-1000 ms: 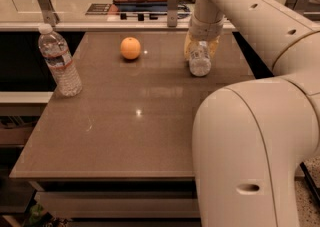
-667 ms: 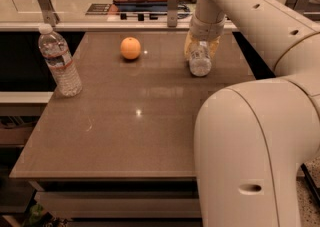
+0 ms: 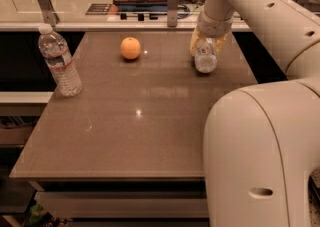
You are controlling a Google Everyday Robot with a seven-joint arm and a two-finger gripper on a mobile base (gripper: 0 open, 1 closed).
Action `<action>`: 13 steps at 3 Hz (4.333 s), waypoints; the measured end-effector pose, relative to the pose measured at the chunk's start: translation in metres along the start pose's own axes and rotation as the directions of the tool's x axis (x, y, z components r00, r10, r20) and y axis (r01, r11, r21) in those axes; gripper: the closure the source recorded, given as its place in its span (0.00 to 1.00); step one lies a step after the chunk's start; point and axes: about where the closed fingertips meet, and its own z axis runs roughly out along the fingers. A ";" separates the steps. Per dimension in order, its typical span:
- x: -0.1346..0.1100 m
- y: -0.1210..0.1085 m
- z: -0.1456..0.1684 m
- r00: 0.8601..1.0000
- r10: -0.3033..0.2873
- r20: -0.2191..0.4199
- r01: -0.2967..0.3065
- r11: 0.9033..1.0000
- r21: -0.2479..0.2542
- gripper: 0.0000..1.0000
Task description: Place blue plastic bottle upright
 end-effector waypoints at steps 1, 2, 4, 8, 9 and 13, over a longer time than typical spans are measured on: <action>-0.004 -0.012 -0.011 0.999 0.019 0.041 -0.018 1.000 -0.014 1.00; -0.010 -0.023 -0.028 0.992 0.029 0.120 -0.022 0.998 -0.057 1.00; -0.028 -0.027 -0.073 0.951 0.017 0.309 0.024 0.992 -0.128 1.00; -0.025 -0.010 -0.114 0.836 0.036 0.548 0.087 0.977 -0.197 1.00; -0.020 -0.011 -0.117 0.811 0.068 0.581 0.061 0.978 -0.201 1.00; -0.052 -0.022 -0.126 0.664 0.203 0.720 -0.122 0.979 -0.164 1.00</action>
Offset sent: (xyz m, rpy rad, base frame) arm 0.0001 -0.0417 0.0592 0.1260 -0.2522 -0.0188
